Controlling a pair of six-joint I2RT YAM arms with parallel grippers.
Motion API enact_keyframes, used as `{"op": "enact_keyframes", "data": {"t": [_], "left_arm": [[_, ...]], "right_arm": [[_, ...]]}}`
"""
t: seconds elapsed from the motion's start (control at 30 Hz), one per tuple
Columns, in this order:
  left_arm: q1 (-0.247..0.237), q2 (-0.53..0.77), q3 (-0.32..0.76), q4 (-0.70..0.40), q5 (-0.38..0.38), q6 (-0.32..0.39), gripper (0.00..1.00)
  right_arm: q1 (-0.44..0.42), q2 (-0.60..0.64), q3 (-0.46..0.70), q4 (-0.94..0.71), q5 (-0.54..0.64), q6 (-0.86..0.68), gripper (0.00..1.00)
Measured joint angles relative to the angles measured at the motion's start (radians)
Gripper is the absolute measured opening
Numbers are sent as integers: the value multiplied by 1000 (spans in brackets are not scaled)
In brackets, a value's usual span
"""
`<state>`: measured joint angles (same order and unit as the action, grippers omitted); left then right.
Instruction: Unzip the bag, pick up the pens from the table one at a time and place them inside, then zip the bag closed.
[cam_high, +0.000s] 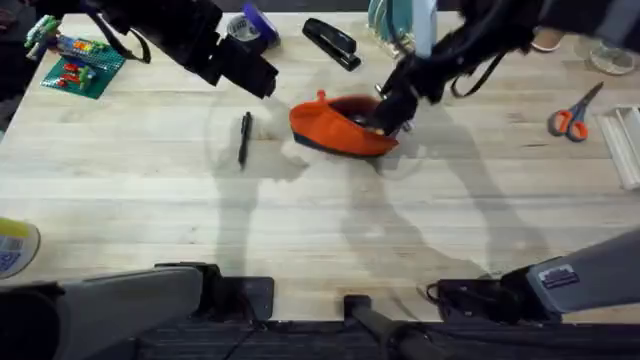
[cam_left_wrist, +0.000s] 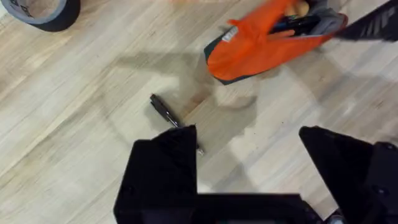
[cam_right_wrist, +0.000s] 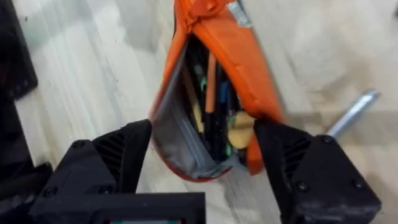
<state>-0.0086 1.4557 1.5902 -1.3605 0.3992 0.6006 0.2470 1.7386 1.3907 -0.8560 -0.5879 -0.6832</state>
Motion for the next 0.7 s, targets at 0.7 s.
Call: {"op": "enact_keyframes", "data": {"t": [0.7], "left_arm": [[0, 0, 0, 0, 0, 0, 995]], "right_arm": [[0, -124, 298, -261, 384, 230, 996]]}}
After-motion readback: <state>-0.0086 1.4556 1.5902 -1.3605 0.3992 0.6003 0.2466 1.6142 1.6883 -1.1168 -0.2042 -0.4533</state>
